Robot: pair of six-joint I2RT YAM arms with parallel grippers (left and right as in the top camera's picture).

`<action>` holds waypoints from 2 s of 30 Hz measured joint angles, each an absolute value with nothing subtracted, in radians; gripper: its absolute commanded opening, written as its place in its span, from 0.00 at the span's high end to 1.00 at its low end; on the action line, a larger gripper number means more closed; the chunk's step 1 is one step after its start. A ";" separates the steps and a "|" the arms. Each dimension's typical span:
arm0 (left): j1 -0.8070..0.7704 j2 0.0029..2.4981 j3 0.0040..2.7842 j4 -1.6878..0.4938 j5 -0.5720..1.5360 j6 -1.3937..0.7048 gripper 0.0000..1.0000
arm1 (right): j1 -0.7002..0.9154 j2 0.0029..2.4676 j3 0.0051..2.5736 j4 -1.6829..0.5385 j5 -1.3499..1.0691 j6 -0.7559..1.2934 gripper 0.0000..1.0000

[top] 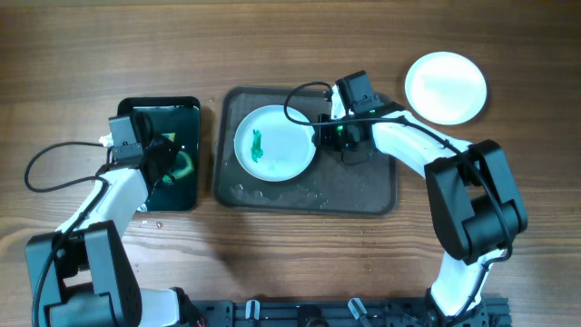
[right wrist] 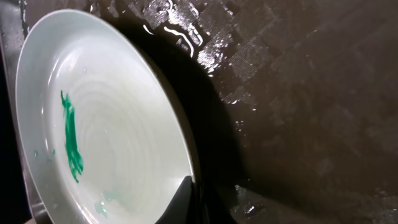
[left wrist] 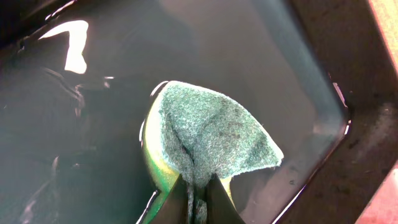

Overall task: Clean dirty plates on tray and stack at the side
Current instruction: 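Grip the last plate and drag it toward the tray center, then carry the sponge to the last plate and scrub it with the left gripper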

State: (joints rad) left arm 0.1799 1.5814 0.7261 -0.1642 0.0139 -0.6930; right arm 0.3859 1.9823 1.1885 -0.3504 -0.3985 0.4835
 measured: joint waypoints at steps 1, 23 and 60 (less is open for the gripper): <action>0.180 1.581 0.726 -0.152 0.014 -0.681 0.96 | 0.386 1.982 1.189 -0.350 -0.393 0.487 0.96; -0.161 1.259 0.725 -0.127 0.076 -0.641 0.96 | 0.503 1.998 1.288 -0.480 -0.190 0.441 0.96; -0.413 1.585 0.756 -0.017 -0.349 -0.596 0.96 | 0.546 2.005 1.295 -0.471 -0.122 0.445 0.96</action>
